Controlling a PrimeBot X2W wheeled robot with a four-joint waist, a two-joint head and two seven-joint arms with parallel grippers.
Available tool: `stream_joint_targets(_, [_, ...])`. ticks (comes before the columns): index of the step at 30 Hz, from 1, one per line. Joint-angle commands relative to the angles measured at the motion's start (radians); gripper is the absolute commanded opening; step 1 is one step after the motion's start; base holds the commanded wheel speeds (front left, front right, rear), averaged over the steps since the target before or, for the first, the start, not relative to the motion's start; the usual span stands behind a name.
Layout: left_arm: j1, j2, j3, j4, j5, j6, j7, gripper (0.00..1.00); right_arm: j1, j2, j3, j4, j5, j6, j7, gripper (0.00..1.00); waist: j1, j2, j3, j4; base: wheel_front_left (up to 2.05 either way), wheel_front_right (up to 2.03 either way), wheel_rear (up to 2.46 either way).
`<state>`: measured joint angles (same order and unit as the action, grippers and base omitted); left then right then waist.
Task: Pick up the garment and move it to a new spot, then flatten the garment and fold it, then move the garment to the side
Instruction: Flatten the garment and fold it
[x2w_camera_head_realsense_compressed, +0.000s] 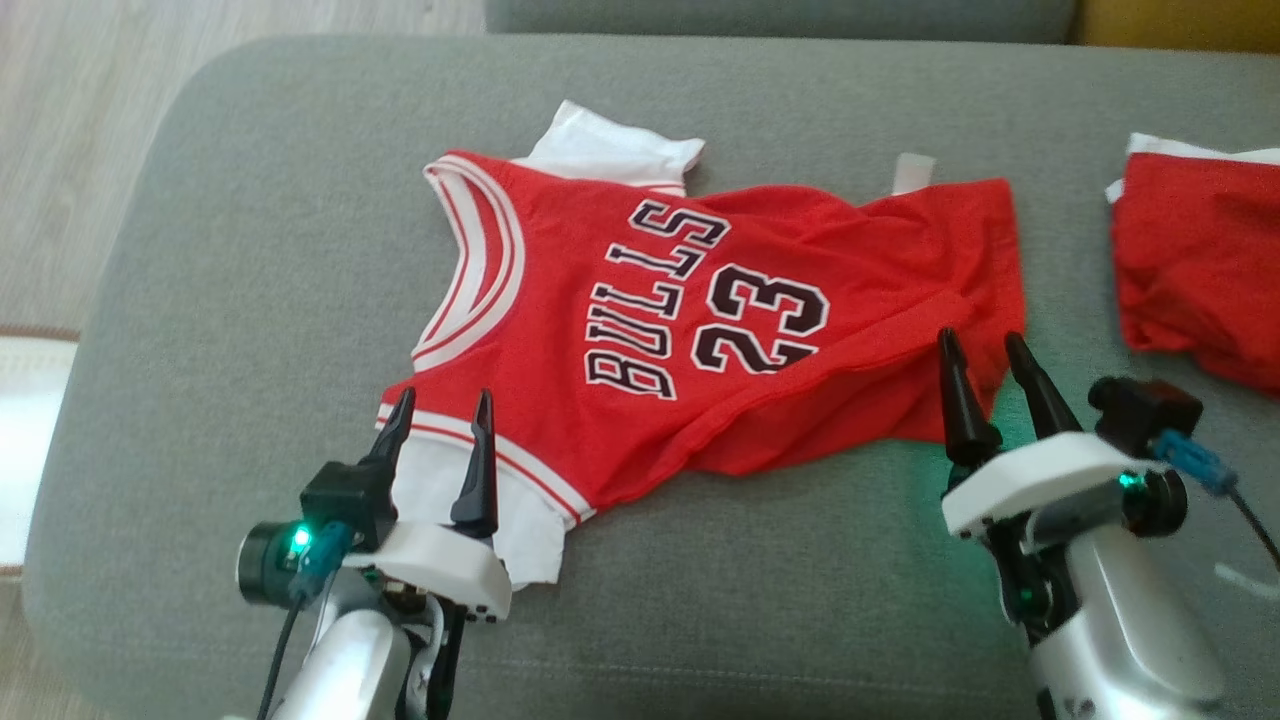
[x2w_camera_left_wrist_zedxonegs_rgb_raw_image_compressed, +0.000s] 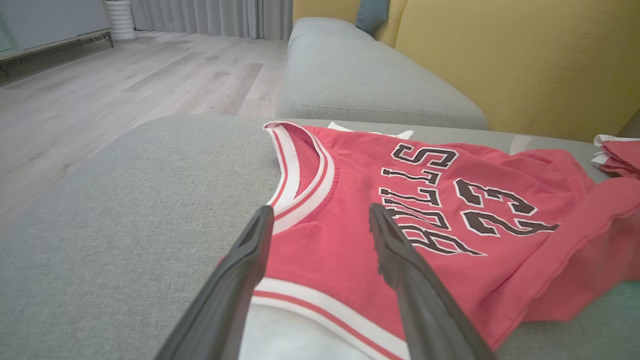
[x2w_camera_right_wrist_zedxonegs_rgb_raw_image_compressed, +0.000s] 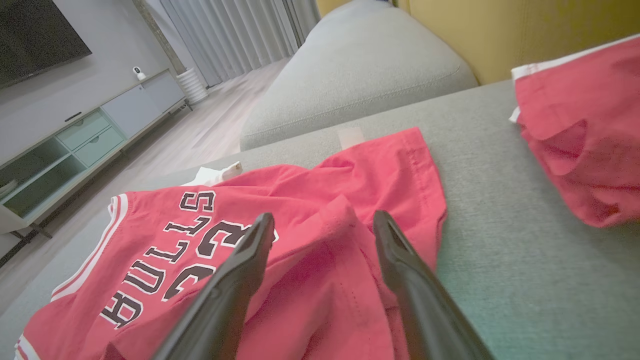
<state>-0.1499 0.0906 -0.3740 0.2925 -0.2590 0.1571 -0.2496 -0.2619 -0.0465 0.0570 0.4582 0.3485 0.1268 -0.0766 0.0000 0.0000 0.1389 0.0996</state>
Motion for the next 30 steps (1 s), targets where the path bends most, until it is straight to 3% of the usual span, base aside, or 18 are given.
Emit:
stream_joint_targets(1, [-0.058, 0.004, 0.030, -0.028, 0.007, -0.003, -0.012, 1.00, -0.046, -0.004, 0.024, -0.017, 0.011, 0.004, 0.000, 1.00, 0.0000, 0.0000, 0.014, 0.013, 0.00, 0.00, 0.00])
stream_joint_targets(12, [-0.079, -0.002, 0.033, -0.024, 0.016, -0.013, -0.012, 1.00, -0.170, -0.004, 0.018, 0.168, 0.043, 0.004, -0.027, 1.00, 0.0000, 0.0000, 0.052, 0.052, 0.00, 0.00, 0.00])
stream_joint_targets(13, [-0.080, -0.002, 0.034, -0.023, 0.016, -0.014, -0.012, 1.00, -0.176, -0.004, 0.024, 0.179, 0.048, 0.004, -0.032, 0.38, 0.0000, 0.0000, 0.053, 0.053, 0.00, 0.00, 0.00])
stream_joint_targets(14, [-0.080, -0.003, 0.035, -0.022, 0.017, -0.014, -0.012, 1.00, -0.182, -0.004, 0.031, 0.186, 0.050, 0.004, -0.042, 0.00, 0.0000, 0.0000, 0.053, 0.053, 0.00, 0.00, 0.00])
stream_joint_targets(20, [-0.071, -0.002, 0.047, -0.015, 0.021, -0.010, -0.012, 1.00, -0.197, -0.004, 0.027, 0.193, 0.023, 0.004, -0.121, 0.00, 0.0000, 0.0000, 0.038, 0.039, 0.00, 0.00, 0.00])
stream_joint_targets(30, [-0.059, -0.004, 0.052, -0.018, 0.023, -0.012, -0.012, 1.00, -0.158, -0.004, -0.141, 0.059, -0.073, 0.004, -0.168, 0.00, 0.0000, 0.0000, 0.012, 0.002, 0.00, 0.00, 0.00])
